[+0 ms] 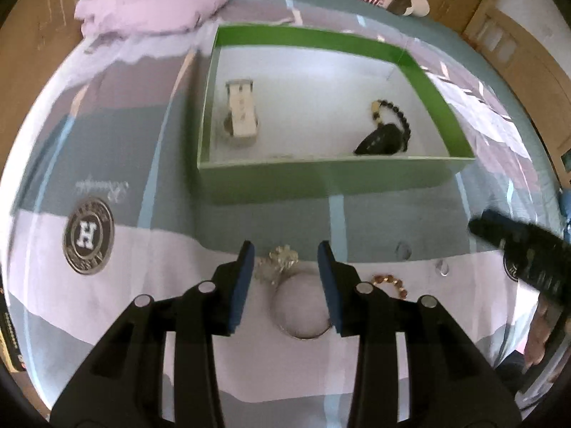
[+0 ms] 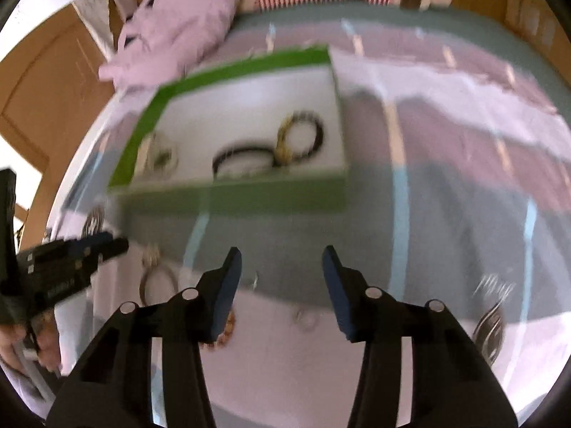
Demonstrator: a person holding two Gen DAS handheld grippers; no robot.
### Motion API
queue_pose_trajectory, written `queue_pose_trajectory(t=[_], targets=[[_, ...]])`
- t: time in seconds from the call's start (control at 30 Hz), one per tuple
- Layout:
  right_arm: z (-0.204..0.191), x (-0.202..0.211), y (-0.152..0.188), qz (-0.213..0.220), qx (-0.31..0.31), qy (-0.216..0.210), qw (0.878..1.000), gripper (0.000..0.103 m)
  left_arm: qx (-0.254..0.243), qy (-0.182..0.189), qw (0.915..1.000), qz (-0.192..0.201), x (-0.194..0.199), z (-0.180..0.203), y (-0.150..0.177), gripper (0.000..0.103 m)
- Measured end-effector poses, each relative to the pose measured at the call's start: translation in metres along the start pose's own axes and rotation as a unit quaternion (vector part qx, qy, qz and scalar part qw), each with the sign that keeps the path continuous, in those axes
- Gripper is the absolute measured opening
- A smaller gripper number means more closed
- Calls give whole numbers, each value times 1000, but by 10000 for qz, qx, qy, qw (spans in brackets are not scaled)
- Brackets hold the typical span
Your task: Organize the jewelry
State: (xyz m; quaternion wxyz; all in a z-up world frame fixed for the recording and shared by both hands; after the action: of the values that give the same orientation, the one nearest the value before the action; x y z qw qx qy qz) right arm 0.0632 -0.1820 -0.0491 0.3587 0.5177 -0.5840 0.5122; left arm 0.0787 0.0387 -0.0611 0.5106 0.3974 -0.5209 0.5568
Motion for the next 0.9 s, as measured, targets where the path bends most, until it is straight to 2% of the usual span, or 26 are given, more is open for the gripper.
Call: queue_pose_trajectory(t=[0.17, 0.3, 0.4, 0.47, 0.5, 0.6, 0.8, 0.83, 0.87, 0.9], targets=[[-32, -21, 11, -416, 676, -24, 9968, 49, 182, 182, 9990, -366, -24, -9, -3, 36], [-60, -42, 25, -798, 1180, 113, 9897, 49, 191, 137, 9987, -453, -41, -8, -5, 36], [-62, -53, 28, -971, 1166, 208, 9882, 49, 111, 559, 9973, -468, -46, -2, -7, 35], [-56, -54, 25, -994, 1038, 237, 9893, 49, -93, 998, 9945, -303, -35, 6, -6, 34], [-53, -52, 24, -982, 979, 256, 9900, 49, -139, 1030, 9944, -194, -29, 8, -6, 34], [-46, -48, 23, -962, 880, 350, 9908, 49, -140, 681, 9975, 86, -15, 6, -4, 35], [-56, -63, 22, -1116, 957, 424, 9882, 49, 152, 400, 9988, -242, -30, -9, -5, 35], [-59, -65, 22, -1103, 991, 413, 9881, 47, 178, 400, 9986, -308, -33, -11, -5, 35], [-61, -67, 23, -1079, 1034, 414, 9879, 36, 180, 421, 9983, -351, -35, -14, -4, 37], [-61, -69, 23, -1084, 1072, 424, 9874, 32, 176, 442, 9982, -370, -37, -15, -3, 39]])
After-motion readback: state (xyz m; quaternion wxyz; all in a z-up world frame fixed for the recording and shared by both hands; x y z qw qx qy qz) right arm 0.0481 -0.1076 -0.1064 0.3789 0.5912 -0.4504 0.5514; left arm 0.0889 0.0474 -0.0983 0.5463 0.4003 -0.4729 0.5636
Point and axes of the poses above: each gripper's, at about its wrist camera, not at the fingertips, and x roughly against the way its jaws point, z to its right, y to its underside, the point moved 1 cm from there along -x, roughly the way its jaws point, and after that the axes turned 13 degrees about -z, right-handed, at the moved point
